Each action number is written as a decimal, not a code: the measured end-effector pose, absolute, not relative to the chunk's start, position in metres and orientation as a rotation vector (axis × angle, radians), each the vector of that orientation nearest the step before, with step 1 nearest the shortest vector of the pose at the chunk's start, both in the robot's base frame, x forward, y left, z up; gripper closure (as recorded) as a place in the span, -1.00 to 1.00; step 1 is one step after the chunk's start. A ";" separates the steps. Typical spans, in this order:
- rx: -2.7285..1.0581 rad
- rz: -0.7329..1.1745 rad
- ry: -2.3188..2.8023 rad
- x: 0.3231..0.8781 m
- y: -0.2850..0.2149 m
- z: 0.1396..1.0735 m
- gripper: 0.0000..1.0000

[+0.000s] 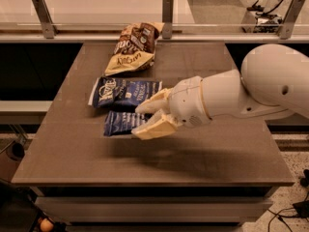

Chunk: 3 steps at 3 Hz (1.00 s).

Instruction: Move rxbar blueberry near brown chip bag

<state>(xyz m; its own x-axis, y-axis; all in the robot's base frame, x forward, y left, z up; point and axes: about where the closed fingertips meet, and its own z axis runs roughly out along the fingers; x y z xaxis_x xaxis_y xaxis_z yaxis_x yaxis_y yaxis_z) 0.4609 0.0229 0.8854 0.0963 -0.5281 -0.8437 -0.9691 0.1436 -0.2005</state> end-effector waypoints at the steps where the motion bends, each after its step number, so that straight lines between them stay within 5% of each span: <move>1: -1.454 0.584 1.565 0.488 -0.006 0.907 1.00; 3: -1.316 0.463 1.704 0.565 -0.062 0.952 1.00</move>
Offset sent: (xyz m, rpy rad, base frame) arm 0.1151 -0.1074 0.0702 -0.0317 0.0083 -0.2405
